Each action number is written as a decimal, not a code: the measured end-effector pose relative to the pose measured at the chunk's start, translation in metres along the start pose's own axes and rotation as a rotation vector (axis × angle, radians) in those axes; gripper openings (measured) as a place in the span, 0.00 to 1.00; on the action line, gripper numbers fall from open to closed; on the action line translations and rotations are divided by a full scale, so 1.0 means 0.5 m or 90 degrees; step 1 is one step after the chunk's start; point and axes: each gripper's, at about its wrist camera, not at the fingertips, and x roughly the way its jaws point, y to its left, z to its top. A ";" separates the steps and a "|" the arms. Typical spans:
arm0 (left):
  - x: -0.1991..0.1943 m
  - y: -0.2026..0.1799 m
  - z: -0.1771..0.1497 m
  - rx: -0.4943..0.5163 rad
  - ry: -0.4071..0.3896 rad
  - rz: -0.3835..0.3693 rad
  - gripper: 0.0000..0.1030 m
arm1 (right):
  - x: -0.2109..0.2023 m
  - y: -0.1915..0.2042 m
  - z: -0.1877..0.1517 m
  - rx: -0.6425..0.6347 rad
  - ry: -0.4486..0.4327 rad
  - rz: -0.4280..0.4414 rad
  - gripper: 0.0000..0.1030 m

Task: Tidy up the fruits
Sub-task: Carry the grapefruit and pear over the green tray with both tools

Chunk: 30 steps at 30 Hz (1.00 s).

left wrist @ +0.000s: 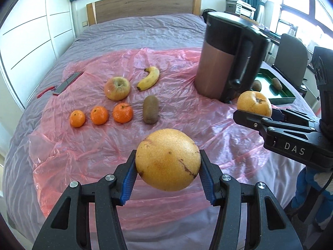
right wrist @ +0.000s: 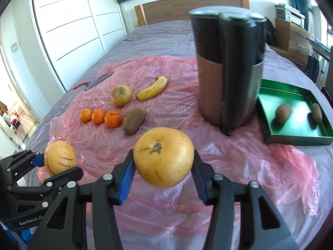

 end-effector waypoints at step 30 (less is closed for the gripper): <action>0.079 -0.489 0.197 0.203 0.000 -0.153 0.48 | -0.154 -0.514 -0.010 0.174 -0.090 -0.148 0.41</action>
